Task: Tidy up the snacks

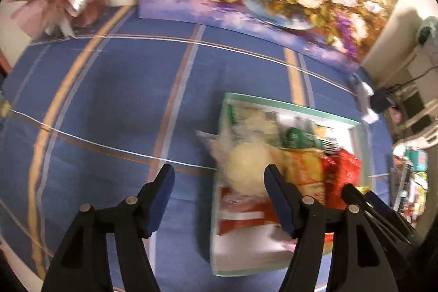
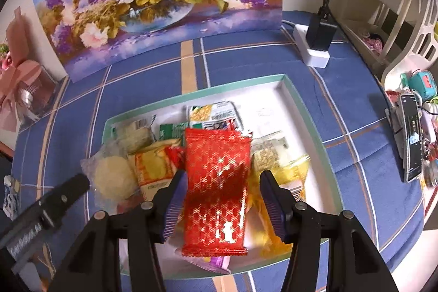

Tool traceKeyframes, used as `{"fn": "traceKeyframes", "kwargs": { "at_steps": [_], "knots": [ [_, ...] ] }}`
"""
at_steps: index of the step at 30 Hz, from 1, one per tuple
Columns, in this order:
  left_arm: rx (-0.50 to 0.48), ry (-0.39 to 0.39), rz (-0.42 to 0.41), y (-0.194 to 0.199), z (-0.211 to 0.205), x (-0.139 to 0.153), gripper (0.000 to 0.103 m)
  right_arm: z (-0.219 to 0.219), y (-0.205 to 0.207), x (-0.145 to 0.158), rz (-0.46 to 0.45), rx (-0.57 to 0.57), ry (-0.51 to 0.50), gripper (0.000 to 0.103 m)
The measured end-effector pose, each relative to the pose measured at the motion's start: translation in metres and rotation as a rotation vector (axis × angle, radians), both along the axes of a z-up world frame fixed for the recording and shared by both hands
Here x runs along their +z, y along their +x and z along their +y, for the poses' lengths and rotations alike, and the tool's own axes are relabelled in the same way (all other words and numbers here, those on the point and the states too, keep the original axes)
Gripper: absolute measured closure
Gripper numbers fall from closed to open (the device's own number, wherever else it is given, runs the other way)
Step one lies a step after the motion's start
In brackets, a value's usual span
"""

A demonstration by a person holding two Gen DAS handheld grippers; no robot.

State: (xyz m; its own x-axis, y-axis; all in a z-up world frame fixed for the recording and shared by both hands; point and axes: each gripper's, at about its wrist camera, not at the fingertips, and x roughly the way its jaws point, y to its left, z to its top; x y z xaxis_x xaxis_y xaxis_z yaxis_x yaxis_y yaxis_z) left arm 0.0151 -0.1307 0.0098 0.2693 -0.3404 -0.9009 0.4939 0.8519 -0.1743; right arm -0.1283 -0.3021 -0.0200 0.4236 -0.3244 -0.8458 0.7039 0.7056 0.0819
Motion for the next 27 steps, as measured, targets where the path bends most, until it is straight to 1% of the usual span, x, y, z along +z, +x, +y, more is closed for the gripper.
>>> {"fn": "traceKeyframes", "kwargs": {
  "at_steps": [7,8,9,11,12,14,16,18,20,21,23,25,27],
  "knots": [
    [0.043,0.151,-0.11,0.013,0.016,-0.005,0.029,0.019,0.007,-0.005,-0.004,0.047,0.017,0.044],
    [0.05,0.165,-0.119,0.015,0.018,-0.006,0.025,0.022,0.008,-0.005,-0.006,0.056,0.018,0.044],
    [0.058,0.175,-0.124,0.017,0.02,-0.006,0.016,0.023,0.01,-0.005,-0.008,0.062,0.02,0.044],
    [0.068,0.18,-0.13,0.019,0.025,-0.006,0.009,0.029,0.012,-0.006,-0.013,0.079,0.021,0.042],
    [0.075,0.181,-0.135,0.02,0.027,-0.006,0.009,0.031,0.014,-0.006,-0.014,0.083,0.021,0.041],
    [0.089,0.176,-0.138,0.021,0.031,-0.007,0.009,0.035,0.016,-0.006,-0.021,0.096,0.014,0.033],
    [0.097,0.175,-0.139,0.022,0.033,-0.007,0.008,0.039,0.017,-0.005,-0.031,0.107,0.007,0.031],
    [0.106,0.175,-0.141,0.024,0.035,-0.008,0.007,0.042,0.017,-0.004,-0.042,0.111,0.001,0.026],
    [0.117,0.178,-0.146,0.025,0.036,-0.009,0.006,0.043,0.018,-0.003,-0.048,0.112,-0.005,0.018],
    [0.122,0.182,-0.151,0.025,0.037,-0.008,0.006,0.043,0.017,-0.003,-0.052,0.11,-0.006,0.016],
    [0.127,0.188,-0.16,0.025,0.038,-0.008,0.006,0.042,0.018,-0.003,-0.059,0.109,-0.005,0.006],
    [0.129,0.191,-0.162,0.027,0.04,-0.008,0.006,0.042,0.017,-0.003,-0.064,0.106,-0.01,0.0],
    [0.133,0.197,-0.162,0.028,0.041,-0.009,0.006,0.042,0.017,-0.003,-0.067,0.103,-0.012,0.0]
  ]
}}
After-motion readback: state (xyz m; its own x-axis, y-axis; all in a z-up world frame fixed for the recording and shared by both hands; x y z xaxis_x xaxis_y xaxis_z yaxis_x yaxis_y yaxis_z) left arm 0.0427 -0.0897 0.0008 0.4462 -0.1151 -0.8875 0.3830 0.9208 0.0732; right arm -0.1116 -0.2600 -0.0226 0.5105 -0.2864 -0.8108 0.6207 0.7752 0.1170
